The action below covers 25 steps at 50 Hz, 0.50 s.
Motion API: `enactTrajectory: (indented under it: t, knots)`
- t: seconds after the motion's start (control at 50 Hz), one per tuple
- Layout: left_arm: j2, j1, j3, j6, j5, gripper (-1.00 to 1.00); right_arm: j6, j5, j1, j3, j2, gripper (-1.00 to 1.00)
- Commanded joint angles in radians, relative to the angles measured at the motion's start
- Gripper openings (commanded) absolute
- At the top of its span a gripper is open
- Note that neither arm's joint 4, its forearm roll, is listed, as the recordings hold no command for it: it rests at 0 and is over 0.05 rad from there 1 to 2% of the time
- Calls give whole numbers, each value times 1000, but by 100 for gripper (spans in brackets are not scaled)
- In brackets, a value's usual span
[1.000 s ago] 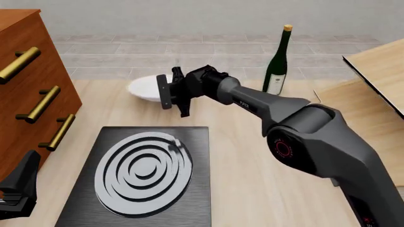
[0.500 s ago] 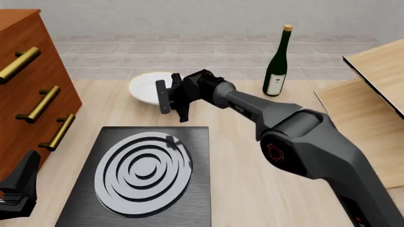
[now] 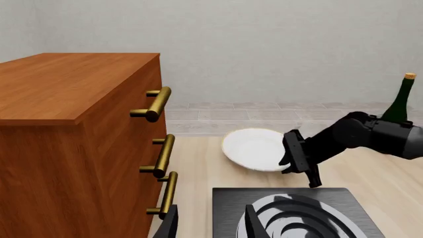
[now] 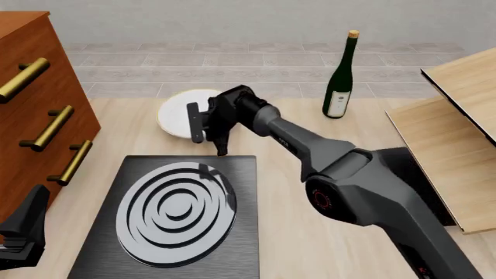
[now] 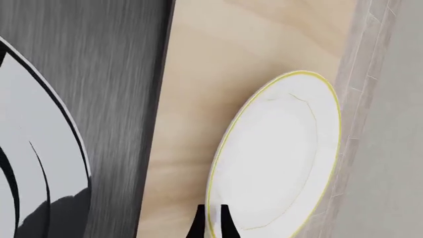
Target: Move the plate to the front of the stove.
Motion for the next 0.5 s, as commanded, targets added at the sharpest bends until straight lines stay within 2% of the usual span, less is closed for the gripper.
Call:
enactTrajectory:
  t: [0.02,0.22,0.32,0.46,0.48,0.5]
  knots:
    - [0,0,0,0,0,100,18,110,1,-106,76,-100]
    - [0,0,0,0,0,100,19,126,-1,-123,79,-100]
    - [0,0,0,0,0,100,3,110,-14,-99,74,-100]
    - [0,0,0,0,0,100,6,133,-23,-139,97,-100]
    - [0,0,0,0,0,100,4,131,-24,-134,96,100]
    - [0,0,0,0,0,100,6,139,-25,-142,100,100]
